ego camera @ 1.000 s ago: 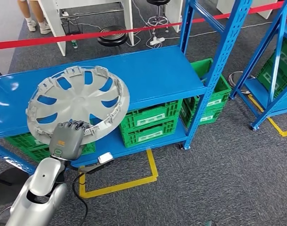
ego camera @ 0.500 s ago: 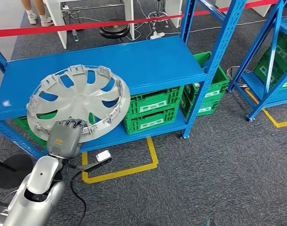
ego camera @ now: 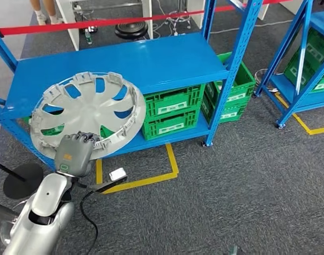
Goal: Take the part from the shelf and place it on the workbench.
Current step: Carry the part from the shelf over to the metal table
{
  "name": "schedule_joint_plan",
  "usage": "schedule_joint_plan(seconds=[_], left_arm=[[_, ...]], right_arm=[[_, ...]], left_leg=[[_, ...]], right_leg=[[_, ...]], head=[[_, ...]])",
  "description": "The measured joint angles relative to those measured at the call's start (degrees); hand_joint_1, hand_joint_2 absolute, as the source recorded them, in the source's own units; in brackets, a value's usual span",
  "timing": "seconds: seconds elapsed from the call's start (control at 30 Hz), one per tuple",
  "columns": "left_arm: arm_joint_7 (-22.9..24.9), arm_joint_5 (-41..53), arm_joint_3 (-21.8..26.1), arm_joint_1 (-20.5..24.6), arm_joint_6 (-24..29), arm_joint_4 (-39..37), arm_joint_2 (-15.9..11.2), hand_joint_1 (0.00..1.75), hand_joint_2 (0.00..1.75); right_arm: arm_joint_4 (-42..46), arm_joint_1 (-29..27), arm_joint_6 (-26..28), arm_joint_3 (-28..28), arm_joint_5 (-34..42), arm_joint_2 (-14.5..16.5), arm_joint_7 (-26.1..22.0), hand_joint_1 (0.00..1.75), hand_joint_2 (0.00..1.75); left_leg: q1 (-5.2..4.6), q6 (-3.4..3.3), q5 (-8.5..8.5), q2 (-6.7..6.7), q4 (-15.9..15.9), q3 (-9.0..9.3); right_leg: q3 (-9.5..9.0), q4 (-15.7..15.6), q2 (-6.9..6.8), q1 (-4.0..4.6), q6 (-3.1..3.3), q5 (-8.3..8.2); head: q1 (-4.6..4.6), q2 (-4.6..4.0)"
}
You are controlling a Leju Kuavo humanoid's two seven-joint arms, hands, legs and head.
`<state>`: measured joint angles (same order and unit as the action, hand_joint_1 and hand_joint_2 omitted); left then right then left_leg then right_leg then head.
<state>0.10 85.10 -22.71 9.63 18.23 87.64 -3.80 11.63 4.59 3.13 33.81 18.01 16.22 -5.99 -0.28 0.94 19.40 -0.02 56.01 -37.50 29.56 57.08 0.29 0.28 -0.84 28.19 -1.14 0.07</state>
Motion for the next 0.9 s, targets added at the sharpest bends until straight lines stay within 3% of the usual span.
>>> schedule_joint_plan(seconds=[0.03,0.07,0.13,0.17,0.2,0.23,0.27,0.33,0.4,0.43,0.5,0.53,0.57,0.63,0.67,0.7,0.73,0.77,0.8,0.87,0.9], left_arm=[[0.0,-0.1,0.1,0.0,0.0,0.0,-0.1,1.75,1.75],[0.0,-0.3,0.2,0.0,-0.1,-0.1,-0.2,1.75,1.75],[0.0,-0.5,0.4,0.0,-0.3,-0.2,-0.3,1.75,1.75],[0.0,-0.6,0.4,0.0,-0.4,-0.3,-0.3,1.75,1.75],[0.0,-0.7,0.4,0.0,-0.5,-0.4,-0.3,1.75,1.75],[0.0,-0.7,0.4,0.0,-0.6,-0.5,-0.3,1.75,1.75],[0.0,-0.8,0.4,0.0,-0.7,-0.6,-0.3,1.75,1.75],[0.0,-0.9,0.5,0.1,-0.8,-0.6,-0.3,1.75,1.75],[0.0,-1.0,0.6,0.2,-0.9,-0.6,-0.3,1.75,1.75],[0.0,-1.0,0.6,0.3,-0.9,-0.7,-0.3,1.75,1.75],[0.0,-1.1,0.7,0.3,-1.0,-0.8,-0.3,1.75,1.75],[0.0,-1.1,0.7,0.3,-1.0,-0.9,-0.3,1.75,1.75],[0.0,-1.1,0.7,0.3,-1.1,-0.9,-0.3,1.75,1.75],[0.0,-1.2,0.9,0.3,-1.3,-1.0,-0.3,1.75,1.75],[0.0,-1.4,1.1,0.3,-1.4,-1.0,-0.3,1.75,1.75],[0.0,-1.5,1.3,0.3,-1.5,-1.0,-0.4,1.75,1.75],[0.0,-1.7,1.4,0.3,-1.7,-1.1,-0.4,1.75,1.75],[0.0,-1.9,1.6,0.2,-1.8,-1.1,-0.5,1.75,1.75],[0.0,-2.1,1.8,0.2,-1.9,-1.2,-0.6,1.75,1.75],[0.0,-2.4,2.2,0.1,-2.0,-1.2,-0.7,1.75,1.75],[0.0,-2.6,2.4,0.1,-2.0,-1.2,-0.7,1.75,1.75]], right_arm=[[0.0,0.0,0.1,0.0,0.0,0.0,0.2,0.00,0.00],[0.0,0.0,0.1,0.0,0.0,0.0,0.4,0.00,0.00],[0.0,-0.1,0.1,0.0,0.0,0.0,0.8,0.00,0.00],[0.0,-0.1,0.1,0.0,0.0,0.0,0.9,0.00,0.00],[0.0,-0.2,0.1,0.0,0.0,0.0,0.9,0.00,0.00],[0.0,-0.2,0.1,0.0,0.0,0.0,1.0,0.00,0.00],[0.0,-0.2,0.1,0.0,0.0,0.0,1.0,0.00,0.00],[0.0,-0.1,0.1,0.0,0.0,0.0,1.0,0.00,0.00],[0.0,-0.1,0.1,0.0,0.0,0.0,1.0,0.00,0.00],[0.0,-0.2,0.0,0.0,0.0,0.0,1.0,0.00,0.00],[0.0,-0.4,0.0,0.0,0.0,0.0,0.9,0.00,0.00],[0.0,-0.5,0.0,0.0,0.0,0.0,0.9,0.00,0.00],[0.0,-0.5,0.0,0.0,0.0,0.0,0.9,0.00,0.00],[0.0,-0.5,-0.1,0.0,0.0,0.0,0.9,0.00,0.00],[0.0,-0.5,-0.1,0.0,0.0,0.0,0.9,0.00,0.00],[0.0,-0.5,-0.1,0.0,0.0,0.0,0.9,0.00,0.00],[0.0,-0.5,-0.1,-0.1,0.0,0.0,0.9,0.00,0.00],[0.0,-0.5,-0.1,-0.1,0.0,0.0,0.9,0.00,0.00],[0.0,-0.4,-0.1,-0.1,0.0,0.0,0.9,0.00,0.00],[0.0,-0.2,-0.2,-0.3,0.0,0.0,1.0,0.00,0.00],[0.0,-0.1,-0.2,-0.4,0.0,0.0,1.0,0.00,0.00]], left_leg=[[0.06,0.37,1.56,-0.03,0.9,-0.51],[0.14,0.73,4.21,-0.04,3.0,-1.24],[0.39,1.35,10.52,-0.04,10.3,-2.92],[0.51,1.57,12.21,-0.03,14.0,-3.45],[0.63,1.73,12.44,-0.03,16.4,-3.37],[0.75,1.87,11.46,-0.03,16.9,-2.43],[0.88,1.99,9.87,-0.03,15.3,-0.54],[1.13,2.16,8.37,-0.06,7.7,5.54],[1.06,1.48,9.41,-0.20,1.2,9.85],[0.89,0.90,9.75,-0.28,-0.1,10.37],[0.77,-0.28,8.86,-0.23,-0.2,9.29],[0.78,-0.81,8.22,-0.15,-0.1,8.74],[0.84,-1.26,7.52,-0.07,-0.2,8.09],[0.73,-1.79,6.12,-0.01,-0.1,6.57],[0.63,-1.89,5.38,-0.01,-0.1,5.66],[0.53,-1.91,4.63,-0.01,0.0,4.70],[0.45,-1.87,3.91,-0.02,0.0,3.76],[0.40,-1.78,3.21,-0.02,0.0,2.86],[0.38,-1.63,2.53,-0.04,0.1,2.09],[0.27,-1.14,1.28,-0.05,0.1,0.95],[0.26,-0.87,0.59,-0.04,0.0,0.67]], right_leg=[[0.55,-0.1,-0.10,-0.12,0.46,-0.77],[1.25,-0.1,-0.19,-0.27,0.78,-1.63],[3.03,-0.1,-0.23,-0.31,1.07,-3.26],[4.01,0.0,-0.24,-0.31,1.05,-4.01],[4.99,0.0,-0.26,-0.32,0.99,-4.74],[5.96,0.1,-0.27,-0.36,0.89,-5.46],[6.91,0.2,-0.26,-0.45,0.72,-6.16],[8.54,0.6,-0.14,-0.55,0.11,-7.39],[9.50,0.8,-0.06,-0.50,-0.61,-8.64],[9.77,0.7,-0.07,-0.51,-0.95,-9.33],[10.16,0.3,-0.07,-0.65,-1.63,-10.08],[10.60,1.0,-0.07,-0.73,-1.92,-8.97],[11.24,2.8,-0.07,-0.77,-2.15,-6.74],[12.96,9.9,-0.09,-0.80,-2.41,-0.56],[13.55,13.9,-0.09,-0.79,-2.45,1.49],[13.58,16.8,-0.09,-0.78,-2.44,2.17],[12.80,17.9,-0.09,-0.77,-2.36,1.56],[11.05,16.9,-0.08,-0.76,-2.21,0.15],[8.22,14.0,-0.08,-0.74,-1.99,-1.09],[1.65,5.4,-0.02,-0.58,-1.55,-0.62],[-0.28,2.3,0.07,-0.46,-1.38,-0.01]], head=[[0.12,0.00],[0.25,0.00],[0.46,0.00],[0.46,0.00],[0.46,0.00],[0.45,0.00],[0.45,0.00],[0.49,0.00],[0.51,0.00],[0.54,0.00],[0.61,0.00],[0.53,0.00],[0.45,0.00],[0.27,0.00],[0.24,0.00],[0.23,0.00],[0.24,0.00],[0.23,0.00],[0.23,0.00],[0.28,0.00],[0.30,0.00]])
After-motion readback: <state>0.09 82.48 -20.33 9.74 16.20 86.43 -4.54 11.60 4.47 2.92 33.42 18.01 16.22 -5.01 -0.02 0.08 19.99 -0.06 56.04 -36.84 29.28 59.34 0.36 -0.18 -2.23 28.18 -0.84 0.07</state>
